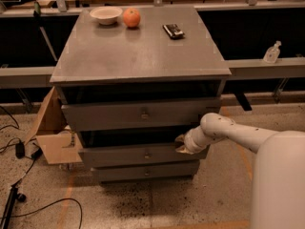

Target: Open middle drawer

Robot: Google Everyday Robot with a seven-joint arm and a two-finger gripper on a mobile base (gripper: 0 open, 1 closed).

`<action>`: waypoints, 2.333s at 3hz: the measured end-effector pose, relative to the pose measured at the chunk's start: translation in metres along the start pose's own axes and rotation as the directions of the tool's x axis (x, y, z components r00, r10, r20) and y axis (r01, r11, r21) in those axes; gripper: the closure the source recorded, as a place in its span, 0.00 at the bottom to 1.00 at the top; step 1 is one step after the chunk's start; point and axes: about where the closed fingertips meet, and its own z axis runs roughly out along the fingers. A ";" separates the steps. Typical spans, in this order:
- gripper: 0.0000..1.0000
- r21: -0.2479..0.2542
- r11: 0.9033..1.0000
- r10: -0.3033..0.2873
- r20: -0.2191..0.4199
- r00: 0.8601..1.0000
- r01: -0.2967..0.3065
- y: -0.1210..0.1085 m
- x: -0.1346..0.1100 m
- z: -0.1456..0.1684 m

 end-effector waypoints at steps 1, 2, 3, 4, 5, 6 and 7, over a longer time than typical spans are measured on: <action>1.00 -0.001 1.000 0.001 0.000 1.000 -0.001 -0.001 -0.002 -0.004; 1.00 -0.001 1.000 0.001 0.000 1.000 -0.001 -0.001 -0.003 -0.005; 0.82 -0.066 0.996 0.063 0.010 0.998 -0.062 0.027 -0.008 -0.007; 0.59 -0.066 0.996 0.063 0.010 0.998 -0.063 0.025 -0.010 -0.011; 0.36 -0.066 0.996 0.064 0.010 0.998 -0.063 0.025 -0.010 -0.012; 0.13 -0.195 0.967 0.166 0.010 0.986 -0.161 0.074 -0.018 -0.012; 0.00 -0.265 0.941 0.222 0.006 0.975 -0.212 0.100 -0.023 -0.012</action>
Offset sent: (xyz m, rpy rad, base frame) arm -0.1761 0.0064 0.0149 0.0788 0.4880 -0.1876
